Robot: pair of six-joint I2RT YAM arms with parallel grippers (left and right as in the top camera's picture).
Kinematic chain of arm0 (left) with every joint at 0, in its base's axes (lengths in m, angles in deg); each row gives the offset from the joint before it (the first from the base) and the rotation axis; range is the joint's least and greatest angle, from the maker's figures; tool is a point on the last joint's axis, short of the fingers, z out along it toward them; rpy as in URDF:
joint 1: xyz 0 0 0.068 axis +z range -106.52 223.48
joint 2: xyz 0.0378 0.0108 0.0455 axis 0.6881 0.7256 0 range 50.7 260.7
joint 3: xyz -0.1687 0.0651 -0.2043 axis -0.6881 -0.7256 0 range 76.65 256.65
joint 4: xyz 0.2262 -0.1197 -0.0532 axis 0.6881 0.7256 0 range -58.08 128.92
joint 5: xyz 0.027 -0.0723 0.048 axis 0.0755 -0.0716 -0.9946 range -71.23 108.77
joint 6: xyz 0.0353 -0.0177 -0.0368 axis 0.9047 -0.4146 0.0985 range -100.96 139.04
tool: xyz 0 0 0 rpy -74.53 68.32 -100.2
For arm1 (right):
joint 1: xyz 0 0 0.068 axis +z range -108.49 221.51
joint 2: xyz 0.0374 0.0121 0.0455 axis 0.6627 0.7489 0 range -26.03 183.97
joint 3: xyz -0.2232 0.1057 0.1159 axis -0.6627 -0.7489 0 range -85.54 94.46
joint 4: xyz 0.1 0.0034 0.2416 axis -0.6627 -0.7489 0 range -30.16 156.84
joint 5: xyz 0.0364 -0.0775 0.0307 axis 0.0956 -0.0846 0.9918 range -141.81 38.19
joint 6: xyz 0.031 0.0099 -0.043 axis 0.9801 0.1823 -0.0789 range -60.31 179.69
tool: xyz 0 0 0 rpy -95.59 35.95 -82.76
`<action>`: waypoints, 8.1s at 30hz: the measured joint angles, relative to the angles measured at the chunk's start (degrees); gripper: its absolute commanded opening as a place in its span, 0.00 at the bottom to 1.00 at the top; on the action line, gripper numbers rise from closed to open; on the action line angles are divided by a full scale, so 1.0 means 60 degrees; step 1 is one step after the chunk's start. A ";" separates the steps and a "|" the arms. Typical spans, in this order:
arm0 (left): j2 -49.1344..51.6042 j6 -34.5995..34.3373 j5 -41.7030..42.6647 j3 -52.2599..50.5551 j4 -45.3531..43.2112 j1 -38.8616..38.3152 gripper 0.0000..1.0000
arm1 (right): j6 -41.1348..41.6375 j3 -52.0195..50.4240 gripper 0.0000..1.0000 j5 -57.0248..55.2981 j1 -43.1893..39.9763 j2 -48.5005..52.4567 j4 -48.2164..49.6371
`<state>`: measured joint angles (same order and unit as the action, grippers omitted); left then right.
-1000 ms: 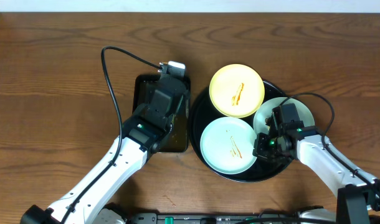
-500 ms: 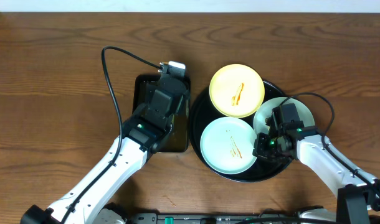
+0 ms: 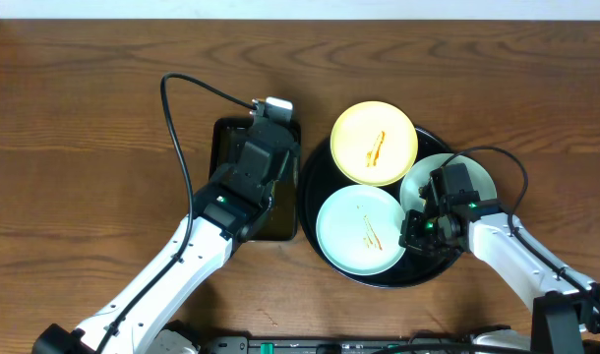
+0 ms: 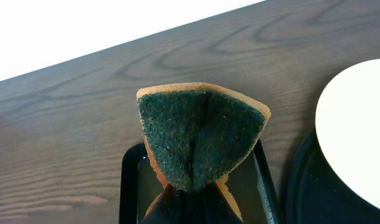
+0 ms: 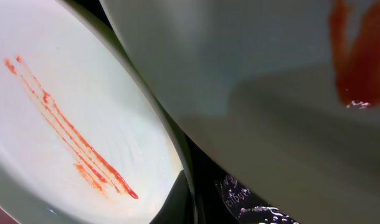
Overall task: Clean dirty plates on tray and stack at the side
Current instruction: 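Lift the sponge out of the water and hold it above the tray, then move the sponge with the left gripper onto the lower pale green plate, then wipe the sauce on the pale green plate with the sponge, then return the sponge to the water tray with the left gripper, then lift the right pale green plate with the right gripper and tilt it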
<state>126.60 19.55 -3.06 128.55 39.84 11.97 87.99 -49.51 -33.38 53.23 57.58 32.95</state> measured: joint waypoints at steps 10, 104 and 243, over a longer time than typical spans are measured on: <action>0.0073 -0.1574 0.0364 -0.0004 0.1672 0.0000 0.08 | 0.0000 0.0000 0.01 0.0000 0.0000 0.0000 -0.0007; 0.4317 -0.8123 0.6295 0.0579 -0.0084 -0.3850 0.07 | 0.0000 0.0000 0.01 0.0007 0.0000 0.0000 0.0007; 0.0852 -0.3858 0.3351 0.0641 0.4634 0.0681 0.08 | -0.2386 0.0477 0.01 -0.3588 0.0000 -0.3322 0.0233</action>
<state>131.72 -3.60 17.05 132.40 67.64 16.06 73.67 -46.65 -54.91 53.23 37.65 34.35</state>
